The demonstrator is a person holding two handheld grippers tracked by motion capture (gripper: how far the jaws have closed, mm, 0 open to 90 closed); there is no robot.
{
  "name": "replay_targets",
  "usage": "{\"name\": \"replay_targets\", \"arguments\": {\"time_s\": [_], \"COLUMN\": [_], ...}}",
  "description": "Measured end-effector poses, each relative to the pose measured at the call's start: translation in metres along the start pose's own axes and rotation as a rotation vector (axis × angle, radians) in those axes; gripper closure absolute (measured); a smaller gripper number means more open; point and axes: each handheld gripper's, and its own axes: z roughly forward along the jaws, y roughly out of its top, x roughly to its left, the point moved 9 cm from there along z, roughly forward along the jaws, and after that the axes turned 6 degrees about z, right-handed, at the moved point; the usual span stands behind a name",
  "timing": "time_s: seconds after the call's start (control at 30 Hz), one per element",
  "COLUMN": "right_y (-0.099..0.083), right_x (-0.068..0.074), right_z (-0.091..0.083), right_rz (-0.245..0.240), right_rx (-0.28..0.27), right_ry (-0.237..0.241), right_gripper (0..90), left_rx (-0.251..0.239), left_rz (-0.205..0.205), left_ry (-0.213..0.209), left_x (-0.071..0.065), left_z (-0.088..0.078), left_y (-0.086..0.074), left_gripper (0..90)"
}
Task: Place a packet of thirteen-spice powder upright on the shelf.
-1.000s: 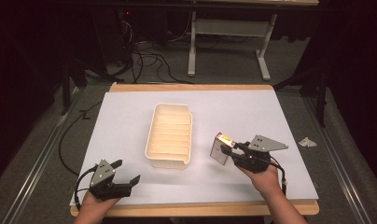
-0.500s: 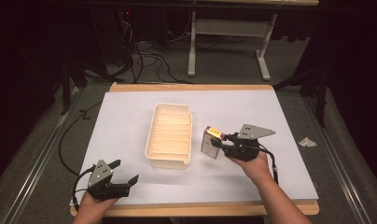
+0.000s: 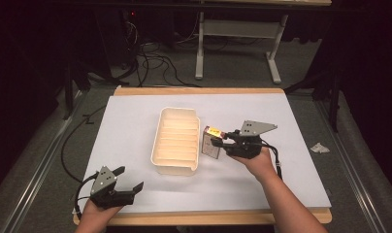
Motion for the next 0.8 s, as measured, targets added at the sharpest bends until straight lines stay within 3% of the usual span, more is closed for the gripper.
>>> {"name": "replay_targets", "arguments": {"time_s": [0.3,0.8], "right_y": [0.013,0.012], "right_x": [0.004,0.004], "right_z": [0.014,0.025], "right_rz": [-0.058,-0.061], "right_rx": [-0.008,0.015], "right_ry": [0.068,0.134], "right_gripper": [68.4,68.5], "left_rx": [-0.006,-0.007], "left_rz": [-0.008,-0.012], "left_ry": [0.0,0.002], "left_x": [0.0,0.0], "left_z": [-0.002,-0.003], "left_y": [0.001,0.001], "left_gripper": [13.0,13.1]}}
